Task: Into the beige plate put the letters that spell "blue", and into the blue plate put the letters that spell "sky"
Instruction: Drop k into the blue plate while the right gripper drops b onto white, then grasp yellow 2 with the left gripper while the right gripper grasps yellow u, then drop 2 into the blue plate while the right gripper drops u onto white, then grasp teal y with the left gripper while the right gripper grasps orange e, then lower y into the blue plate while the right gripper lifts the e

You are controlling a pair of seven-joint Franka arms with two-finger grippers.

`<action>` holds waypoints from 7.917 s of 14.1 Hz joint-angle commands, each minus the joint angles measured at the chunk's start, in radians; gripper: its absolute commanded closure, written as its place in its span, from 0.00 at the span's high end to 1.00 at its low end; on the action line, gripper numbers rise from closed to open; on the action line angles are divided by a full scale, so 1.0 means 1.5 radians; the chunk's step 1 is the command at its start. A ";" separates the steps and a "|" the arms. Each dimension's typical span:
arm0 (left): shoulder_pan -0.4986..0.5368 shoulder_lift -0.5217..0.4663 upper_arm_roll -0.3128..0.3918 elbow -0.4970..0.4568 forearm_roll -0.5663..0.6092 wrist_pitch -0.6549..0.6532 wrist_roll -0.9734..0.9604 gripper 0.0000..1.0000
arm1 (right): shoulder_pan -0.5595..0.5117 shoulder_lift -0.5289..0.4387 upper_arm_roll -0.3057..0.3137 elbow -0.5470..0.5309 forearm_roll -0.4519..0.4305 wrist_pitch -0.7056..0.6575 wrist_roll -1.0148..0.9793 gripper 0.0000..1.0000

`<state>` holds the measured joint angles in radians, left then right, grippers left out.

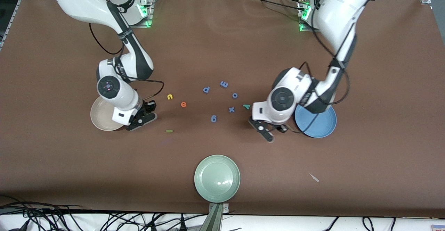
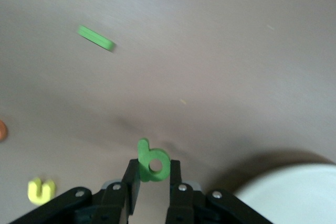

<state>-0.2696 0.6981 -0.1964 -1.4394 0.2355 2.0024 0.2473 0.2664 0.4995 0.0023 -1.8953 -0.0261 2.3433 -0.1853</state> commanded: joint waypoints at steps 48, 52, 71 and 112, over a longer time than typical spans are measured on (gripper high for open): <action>0.058 0.034 -0.068 -0.166 -0.025 0.177 -0.623 0.48 | 0.026 -0.011 0.109 -0.167 -0.024 0.158 0.246 0.08; 0.061 0.031 -0.068 -0.172 -0.025 0.171 -0.623 0.21 | 0.019 -0.019 0.102 -0.144 -0.024 0.145 0.233 0.00; 0.186 -0.061 -0.070 -0.161 -0.028 0.029 -0.302 1.00 | -0.030 -0.030 -0.065 -0.022 0.035 -0.053 -0.050 1.00; 0.020 0.065 -0.152 -0.159 0.011 0.229 -1.206 0.26 | 0.160 0.037 0.007 0.008 0.035 0.043 0.334 0.20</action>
<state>-0.2282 0.7897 -0.4343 -1.6785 0.2260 2.3459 -1.5456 0.5123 0.6034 0.0349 -1.8784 0.0141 2.4423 0.3356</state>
